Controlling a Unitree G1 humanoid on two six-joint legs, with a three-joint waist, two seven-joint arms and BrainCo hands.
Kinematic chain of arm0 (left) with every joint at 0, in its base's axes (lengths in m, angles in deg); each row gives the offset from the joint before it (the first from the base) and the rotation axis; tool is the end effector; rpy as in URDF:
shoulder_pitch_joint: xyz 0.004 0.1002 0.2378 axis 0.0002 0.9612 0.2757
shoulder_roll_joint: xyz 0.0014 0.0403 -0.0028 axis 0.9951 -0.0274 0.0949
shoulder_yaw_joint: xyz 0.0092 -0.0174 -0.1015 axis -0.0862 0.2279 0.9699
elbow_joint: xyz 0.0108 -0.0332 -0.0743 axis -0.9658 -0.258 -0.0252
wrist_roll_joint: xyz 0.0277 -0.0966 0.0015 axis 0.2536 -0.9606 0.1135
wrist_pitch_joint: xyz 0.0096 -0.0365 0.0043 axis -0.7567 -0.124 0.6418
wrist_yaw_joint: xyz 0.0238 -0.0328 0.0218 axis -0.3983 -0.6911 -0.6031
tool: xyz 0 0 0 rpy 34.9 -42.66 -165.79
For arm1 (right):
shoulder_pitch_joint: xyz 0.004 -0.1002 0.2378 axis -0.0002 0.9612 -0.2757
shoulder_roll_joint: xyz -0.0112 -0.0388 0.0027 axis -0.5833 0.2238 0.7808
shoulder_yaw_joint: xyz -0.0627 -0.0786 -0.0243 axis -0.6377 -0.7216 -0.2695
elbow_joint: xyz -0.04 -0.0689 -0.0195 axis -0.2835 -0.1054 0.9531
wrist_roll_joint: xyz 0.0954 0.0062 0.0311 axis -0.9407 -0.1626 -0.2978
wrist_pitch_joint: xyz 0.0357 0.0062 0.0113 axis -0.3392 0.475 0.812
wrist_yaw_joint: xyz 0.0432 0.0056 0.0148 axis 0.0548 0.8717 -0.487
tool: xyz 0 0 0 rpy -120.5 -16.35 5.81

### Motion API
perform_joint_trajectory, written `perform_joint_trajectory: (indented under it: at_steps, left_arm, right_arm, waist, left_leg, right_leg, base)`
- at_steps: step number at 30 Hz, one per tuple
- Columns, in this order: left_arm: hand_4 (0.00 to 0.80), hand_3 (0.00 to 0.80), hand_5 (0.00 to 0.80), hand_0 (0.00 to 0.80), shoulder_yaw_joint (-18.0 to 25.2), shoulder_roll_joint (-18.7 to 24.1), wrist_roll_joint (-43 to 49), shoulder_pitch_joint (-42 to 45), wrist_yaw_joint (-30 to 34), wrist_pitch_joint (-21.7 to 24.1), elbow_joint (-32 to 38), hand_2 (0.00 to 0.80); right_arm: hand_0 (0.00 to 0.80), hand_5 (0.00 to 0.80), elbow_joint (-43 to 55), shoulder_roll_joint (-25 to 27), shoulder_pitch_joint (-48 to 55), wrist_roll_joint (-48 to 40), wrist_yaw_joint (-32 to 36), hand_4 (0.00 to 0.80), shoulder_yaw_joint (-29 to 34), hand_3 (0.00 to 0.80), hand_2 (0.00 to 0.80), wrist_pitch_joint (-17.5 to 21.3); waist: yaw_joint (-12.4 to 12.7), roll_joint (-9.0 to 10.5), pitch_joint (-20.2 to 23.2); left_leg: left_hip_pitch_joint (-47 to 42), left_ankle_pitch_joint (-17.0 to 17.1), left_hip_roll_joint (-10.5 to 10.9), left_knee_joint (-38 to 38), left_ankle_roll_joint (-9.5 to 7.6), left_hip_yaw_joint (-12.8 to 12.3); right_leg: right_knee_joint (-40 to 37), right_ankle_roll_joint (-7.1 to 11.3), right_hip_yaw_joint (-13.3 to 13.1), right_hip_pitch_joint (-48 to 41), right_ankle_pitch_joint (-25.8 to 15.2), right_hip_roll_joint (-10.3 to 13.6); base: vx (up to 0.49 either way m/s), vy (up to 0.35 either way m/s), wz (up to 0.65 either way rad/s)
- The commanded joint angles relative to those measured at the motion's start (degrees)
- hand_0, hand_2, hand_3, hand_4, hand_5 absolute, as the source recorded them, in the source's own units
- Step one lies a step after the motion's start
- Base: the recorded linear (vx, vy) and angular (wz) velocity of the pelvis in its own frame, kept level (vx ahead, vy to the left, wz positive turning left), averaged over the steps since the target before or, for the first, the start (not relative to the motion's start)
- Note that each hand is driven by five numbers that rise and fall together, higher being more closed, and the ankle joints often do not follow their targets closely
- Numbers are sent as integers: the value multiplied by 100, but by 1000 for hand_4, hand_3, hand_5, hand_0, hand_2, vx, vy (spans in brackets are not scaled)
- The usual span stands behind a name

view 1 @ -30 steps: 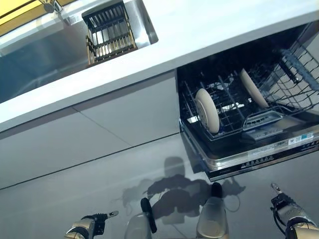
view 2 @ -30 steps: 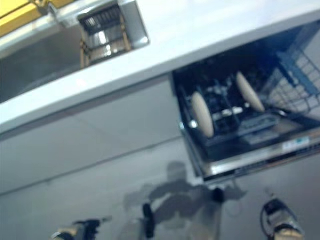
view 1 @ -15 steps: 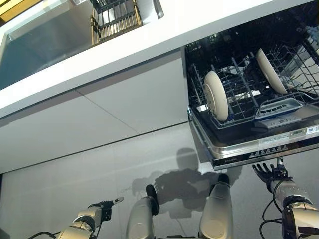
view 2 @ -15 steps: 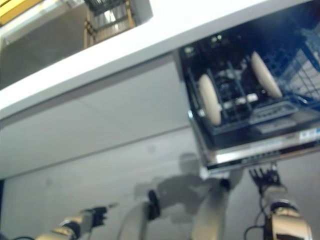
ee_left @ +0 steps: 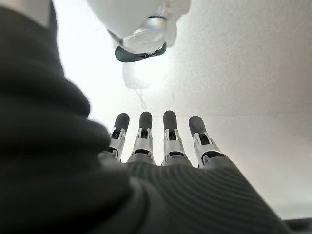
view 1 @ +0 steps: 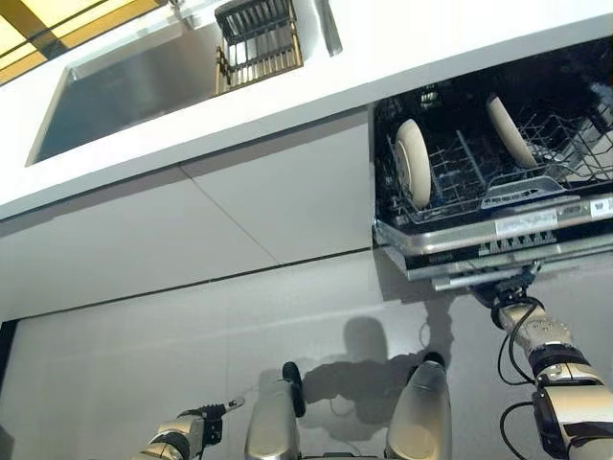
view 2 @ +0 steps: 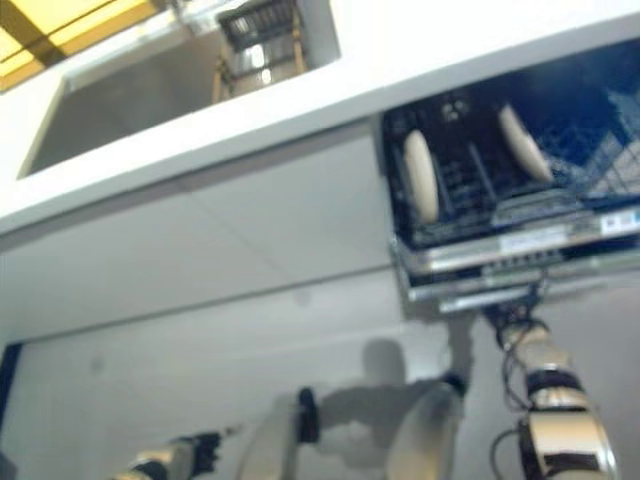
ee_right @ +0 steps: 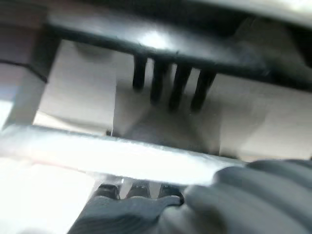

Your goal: Take plates into dishwasher

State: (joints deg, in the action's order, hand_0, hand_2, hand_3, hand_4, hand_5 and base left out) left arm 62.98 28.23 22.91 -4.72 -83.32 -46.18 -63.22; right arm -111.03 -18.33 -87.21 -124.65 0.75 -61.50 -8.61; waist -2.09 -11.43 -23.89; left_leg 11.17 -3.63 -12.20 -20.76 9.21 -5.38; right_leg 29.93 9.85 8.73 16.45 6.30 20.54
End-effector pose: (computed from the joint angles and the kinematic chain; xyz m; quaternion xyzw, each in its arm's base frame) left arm 0.1246 0.2254 -0.1018 0.0069 0.6177 0.0705 0.7832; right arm 0.2746 -0.3129 0.0627 0.5095 0.0938 -0.1731 0.8377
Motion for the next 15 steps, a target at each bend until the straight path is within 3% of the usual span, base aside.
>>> perform_joint_trajectory:
  at_steps: [1, 8, 11, 15]
  left_arm:
    - [0, 0, 0, 0, -361, 510, 374, 70, -108, -5, 94, 0]
    - [0, 0, 0, 0, -395, 572, 606, 260, -58, 56, 164, 0]
    - [0, 0, 0, 0, -411, 606, 673, 314, 18, 16, 192, 0]
    - [0, 0, 0, 0, -484, 615, 729, 303, 331, -2, 103, 0]
  right_arm:
    - [0, 0, 1002, -222, -2306, -195, 897, 0, -48, 0, 0, 314]
    - [0, 0, 769, -131, -2063, 1103, 451, 0, -30, 0, 0, 179]
    - [0, 0, 497, -36, -1766, 2065, 356, 0, -47, 0, 0, -47]
    - [0, 0, -71, 80, -1017, 4082, 591, 0, -317, 0, 0, -426]
  waist:
    - [463, 539, 590]
    - [583, 740, 785]
    - [589, 827, 884]
    - [535, 1003, 1086]
  left_leg:
    - [3, -260, 29, -749, -215, -24]
    - [-333, -125, -53, -415, -186, -15]
    - [-574, 11, -60, -56, -189, -61]
    - [-939, 339, -43, 805, -176, -125]
  right_leg:
    - [-82, -404, 13, -514, 24, -66]
    - [-582, -367, 179, -1016, -124, -177]
    - [-949, -310, 219, -1260, -227, -245]
    - [-1877, -200, 276, -1652, -545, -421]
  base:
    - [80, -39, 10]
    - [94, -32, 15]
    - [94, -6, 16]
    - [49, 1, 5]
